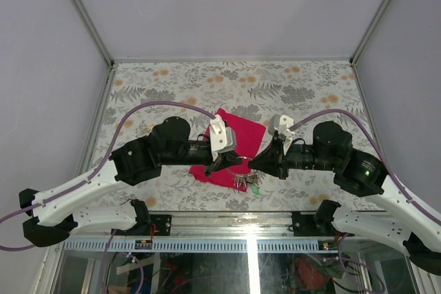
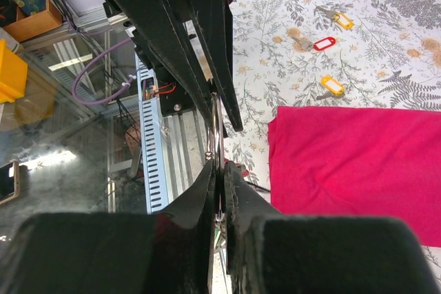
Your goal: Put the keys on the keyring
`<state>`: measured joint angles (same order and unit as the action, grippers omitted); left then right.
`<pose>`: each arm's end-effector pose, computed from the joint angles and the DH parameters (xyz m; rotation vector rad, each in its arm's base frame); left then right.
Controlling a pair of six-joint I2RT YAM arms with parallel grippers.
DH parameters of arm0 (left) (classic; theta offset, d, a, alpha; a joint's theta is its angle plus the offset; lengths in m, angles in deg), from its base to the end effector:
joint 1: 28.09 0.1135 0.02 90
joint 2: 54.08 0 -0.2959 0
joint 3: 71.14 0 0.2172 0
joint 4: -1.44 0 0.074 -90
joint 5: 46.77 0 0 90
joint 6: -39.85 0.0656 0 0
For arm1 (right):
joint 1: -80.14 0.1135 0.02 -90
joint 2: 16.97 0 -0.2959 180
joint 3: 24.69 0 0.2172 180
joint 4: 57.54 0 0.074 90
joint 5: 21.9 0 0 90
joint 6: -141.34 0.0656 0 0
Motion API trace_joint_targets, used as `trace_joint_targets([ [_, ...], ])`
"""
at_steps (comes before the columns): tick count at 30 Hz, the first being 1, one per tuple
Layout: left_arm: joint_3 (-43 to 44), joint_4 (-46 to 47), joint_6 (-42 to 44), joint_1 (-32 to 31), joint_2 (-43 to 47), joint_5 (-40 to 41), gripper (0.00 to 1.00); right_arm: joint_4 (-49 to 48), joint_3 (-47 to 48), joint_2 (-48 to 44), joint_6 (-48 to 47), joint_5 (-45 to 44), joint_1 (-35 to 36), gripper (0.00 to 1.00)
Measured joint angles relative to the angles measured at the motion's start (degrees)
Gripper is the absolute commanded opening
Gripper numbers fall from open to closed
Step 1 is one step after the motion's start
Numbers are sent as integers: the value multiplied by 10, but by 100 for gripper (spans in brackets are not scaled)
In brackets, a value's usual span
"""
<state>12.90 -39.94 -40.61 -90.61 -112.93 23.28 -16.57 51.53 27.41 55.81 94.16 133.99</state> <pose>0.0696 -0.1822 0.4214 1.3428 1.4123 -0.9513 0.0500 0.1174 0.4139 -1.0855 1.5026 1.1226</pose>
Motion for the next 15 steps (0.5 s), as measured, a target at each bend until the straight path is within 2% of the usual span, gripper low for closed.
trace_joint_targets([
  [4, 0, 1, -3, -1, 7, 7, 0, -12, -2, 0, 2, 0, 0, 26],
  [6, -8, 5, -9, 0, 21, 17, 0, -25, -3, -2, 5, 1, 0, 32],
  [11, -31, 5, -24, 0, 71, 35, 0, -59, -22, -36, 8, -5, 0, 37],
  [15, -32, 5, -27, 0, 92, 36, 0, -104, -74, -90, 7, -12, 0, 39],
])
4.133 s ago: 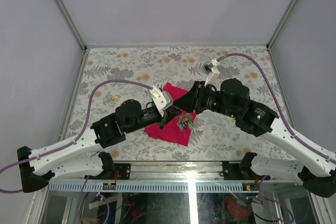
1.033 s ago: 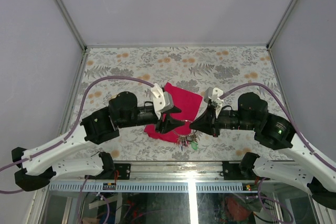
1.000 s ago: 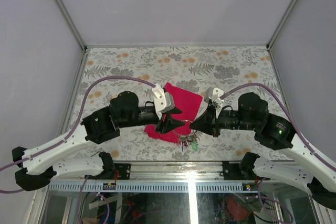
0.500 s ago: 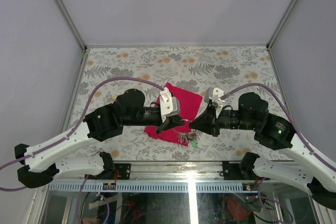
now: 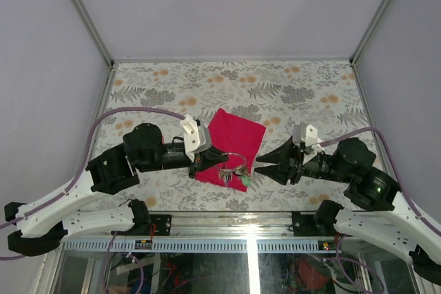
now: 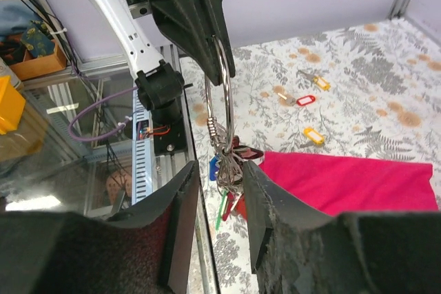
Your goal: Put the keys on the keyring
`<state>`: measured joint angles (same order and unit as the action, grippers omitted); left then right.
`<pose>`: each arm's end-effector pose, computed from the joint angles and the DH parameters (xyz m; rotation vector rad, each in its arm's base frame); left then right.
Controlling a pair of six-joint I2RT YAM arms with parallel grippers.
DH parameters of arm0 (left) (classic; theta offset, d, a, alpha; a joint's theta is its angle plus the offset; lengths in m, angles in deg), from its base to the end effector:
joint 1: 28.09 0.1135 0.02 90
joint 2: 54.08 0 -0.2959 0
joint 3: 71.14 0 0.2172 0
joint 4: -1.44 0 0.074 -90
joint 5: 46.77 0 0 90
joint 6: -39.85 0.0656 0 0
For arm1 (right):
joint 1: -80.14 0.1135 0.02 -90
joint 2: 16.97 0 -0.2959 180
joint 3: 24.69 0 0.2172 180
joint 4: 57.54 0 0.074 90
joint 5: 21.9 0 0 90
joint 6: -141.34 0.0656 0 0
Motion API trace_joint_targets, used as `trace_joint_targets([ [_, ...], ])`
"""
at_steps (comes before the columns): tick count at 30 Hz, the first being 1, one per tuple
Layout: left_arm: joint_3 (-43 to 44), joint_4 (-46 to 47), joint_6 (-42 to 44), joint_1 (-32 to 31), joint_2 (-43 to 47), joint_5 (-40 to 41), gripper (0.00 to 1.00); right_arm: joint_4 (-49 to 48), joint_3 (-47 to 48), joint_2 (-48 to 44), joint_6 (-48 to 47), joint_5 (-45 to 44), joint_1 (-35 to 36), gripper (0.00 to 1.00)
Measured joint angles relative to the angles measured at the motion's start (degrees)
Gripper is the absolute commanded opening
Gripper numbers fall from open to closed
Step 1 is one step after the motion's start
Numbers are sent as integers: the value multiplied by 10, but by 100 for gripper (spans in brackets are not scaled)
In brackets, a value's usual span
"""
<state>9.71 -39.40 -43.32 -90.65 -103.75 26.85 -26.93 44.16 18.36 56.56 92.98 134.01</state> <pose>0.0524 -0.1410 0.4285 1.2167 1.3693 -0.9488 0.0326 0.0914 0.4113 -0.9958 1.3029 1.1353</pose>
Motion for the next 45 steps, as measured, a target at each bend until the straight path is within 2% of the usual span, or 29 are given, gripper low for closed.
trace_joint_targets([
  [9, 13, -25, 1, 0, 4, -30, 0, -79, -97, -34, -25, 31, 0, 49],
  [14, 32, -32, 6, 0, -1, -50, 0, -95, -107, -28, -34, 61, 0, 53],
  [20, 37, -42, 8, 0, -7, -63, 0, -111, -107, 3, -36, 99, 0, 52],
  [23, 37, -48, 8, 0, -10, -66, 0, -112, -107, 21, -36, 112, 0, 45],
  [28, 37, -53, 10, 0, -11, -68, 0, -111, -107, 35, -37, 120, 0, 26],
  [34, 37, -56, 10, 0, -11, -67, 0, -103, -101, 33, -37, 121, 0, 15],
  [45, 38, -55, 10, 0, -10, -68, 0, -63, -75, 15, -41, 106, 0, 16],
])
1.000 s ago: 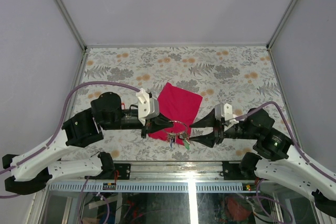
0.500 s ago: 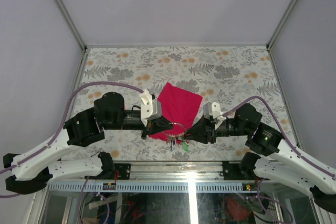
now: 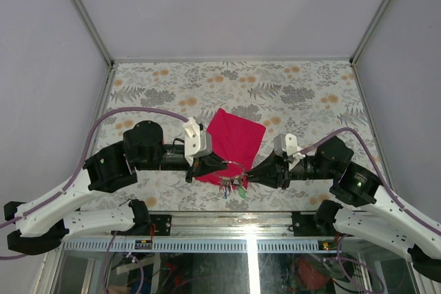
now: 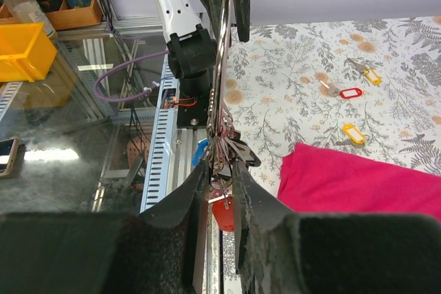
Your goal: Put the keys on the keyring
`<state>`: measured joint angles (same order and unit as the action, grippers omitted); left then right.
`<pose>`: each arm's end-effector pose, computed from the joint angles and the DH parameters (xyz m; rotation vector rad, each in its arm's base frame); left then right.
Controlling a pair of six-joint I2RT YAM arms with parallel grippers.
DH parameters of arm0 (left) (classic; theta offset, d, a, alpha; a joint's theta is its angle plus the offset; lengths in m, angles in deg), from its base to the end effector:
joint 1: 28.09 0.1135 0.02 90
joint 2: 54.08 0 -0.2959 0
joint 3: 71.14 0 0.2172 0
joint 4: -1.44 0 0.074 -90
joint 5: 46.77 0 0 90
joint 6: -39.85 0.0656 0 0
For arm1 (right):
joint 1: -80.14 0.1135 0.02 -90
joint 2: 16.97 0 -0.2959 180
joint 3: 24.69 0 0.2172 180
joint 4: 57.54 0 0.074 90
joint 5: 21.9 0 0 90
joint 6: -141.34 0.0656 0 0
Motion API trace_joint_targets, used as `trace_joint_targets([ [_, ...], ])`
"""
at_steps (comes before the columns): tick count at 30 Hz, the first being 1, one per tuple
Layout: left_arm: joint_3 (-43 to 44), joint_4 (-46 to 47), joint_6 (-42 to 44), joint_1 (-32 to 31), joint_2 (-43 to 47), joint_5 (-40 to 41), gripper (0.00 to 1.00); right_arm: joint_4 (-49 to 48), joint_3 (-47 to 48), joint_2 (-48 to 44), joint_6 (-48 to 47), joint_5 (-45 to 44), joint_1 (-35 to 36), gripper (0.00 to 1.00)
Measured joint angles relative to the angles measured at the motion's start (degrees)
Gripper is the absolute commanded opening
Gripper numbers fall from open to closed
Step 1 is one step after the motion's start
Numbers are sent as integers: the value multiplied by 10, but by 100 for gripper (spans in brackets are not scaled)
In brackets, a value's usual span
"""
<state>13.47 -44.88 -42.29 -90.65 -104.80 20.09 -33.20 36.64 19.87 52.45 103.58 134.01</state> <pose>0.0435 -0.1398 0.4347 1.3286 1.3496 -1.0297 0.0331 0.1099 0.3813 -1.1907 1.2260 1.2150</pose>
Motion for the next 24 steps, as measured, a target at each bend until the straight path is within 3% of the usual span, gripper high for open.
trace_joint_targets([
  [5, 0, 0, 0, 0, 0, 2, 0, 15, 10, -1, -2, -7, 0, 14],
  [16, 0, -2, 0, 0, -1, 5, 0, 31, 24, 0, 10, -18, 0, 31],
  [24, 0, -2, 0, 0, -7, 5, 0, -2, 18, 25, 33, -13, 0, 31],
])
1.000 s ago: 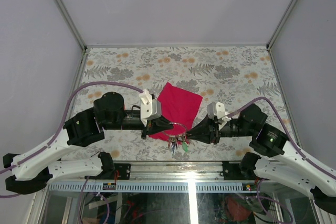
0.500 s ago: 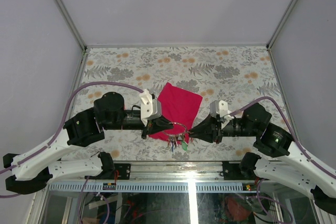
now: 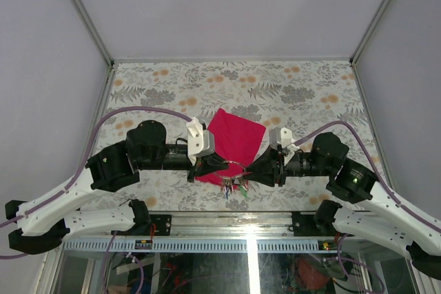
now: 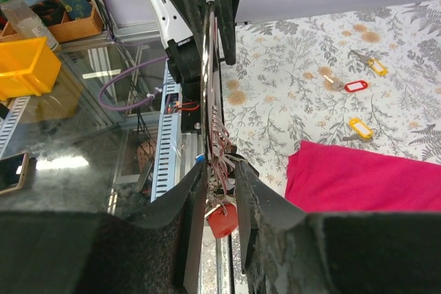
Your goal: Put the keys on the keyring
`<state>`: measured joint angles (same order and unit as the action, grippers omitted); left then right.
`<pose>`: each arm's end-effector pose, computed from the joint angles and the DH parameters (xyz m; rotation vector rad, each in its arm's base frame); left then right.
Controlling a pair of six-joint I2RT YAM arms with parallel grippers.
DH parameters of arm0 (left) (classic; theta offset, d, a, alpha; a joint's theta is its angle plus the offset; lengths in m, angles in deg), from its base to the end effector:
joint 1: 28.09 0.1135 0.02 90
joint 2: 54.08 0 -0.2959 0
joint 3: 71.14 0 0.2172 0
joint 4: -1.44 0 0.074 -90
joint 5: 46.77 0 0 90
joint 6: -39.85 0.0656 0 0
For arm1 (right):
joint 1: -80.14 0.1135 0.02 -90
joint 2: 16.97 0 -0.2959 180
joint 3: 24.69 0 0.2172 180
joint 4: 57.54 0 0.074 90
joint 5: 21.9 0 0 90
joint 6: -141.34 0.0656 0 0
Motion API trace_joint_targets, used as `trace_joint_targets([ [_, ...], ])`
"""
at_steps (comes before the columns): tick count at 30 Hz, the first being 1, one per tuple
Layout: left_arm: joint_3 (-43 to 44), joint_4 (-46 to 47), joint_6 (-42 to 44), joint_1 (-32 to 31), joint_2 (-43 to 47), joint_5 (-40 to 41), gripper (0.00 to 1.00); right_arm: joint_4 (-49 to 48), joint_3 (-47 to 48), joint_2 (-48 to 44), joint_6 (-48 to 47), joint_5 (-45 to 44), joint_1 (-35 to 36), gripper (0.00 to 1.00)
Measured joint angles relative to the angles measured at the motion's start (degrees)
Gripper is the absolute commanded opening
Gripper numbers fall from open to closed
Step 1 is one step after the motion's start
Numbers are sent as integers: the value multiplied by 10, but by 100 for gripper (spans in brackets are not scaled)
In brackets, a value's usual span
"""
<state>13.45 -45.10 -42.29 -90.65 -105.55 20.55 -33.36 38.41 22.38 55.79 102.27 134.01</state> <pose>0.0460 -0.1434 0.4324 1.3320 1.3694 -1.0205 0.0400 0.1172 0.3876 -1.1473 1.2889 1.2412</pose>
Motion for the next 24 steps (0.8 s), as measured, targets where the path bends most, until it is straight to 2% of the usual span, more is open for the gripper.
trace_joint_targets([
  [3, 0, 0, 0, 0, 0, 0, 0, -3, -1, 9, 5, 5, 0, 39],
  [6, 0, -2, 0, 0, 0, 0, 0, -4, -4, 8, 5, 8, 0, 41],
  [18, 0, -2, 0, 0, 0, 0, 0, 10, -10, -12, -10, -5, 0, 28],
  [24, 0, -2, 0, 0, 0, 0, 0, 21, -15, -25, -15, -16, 0, 30],
])
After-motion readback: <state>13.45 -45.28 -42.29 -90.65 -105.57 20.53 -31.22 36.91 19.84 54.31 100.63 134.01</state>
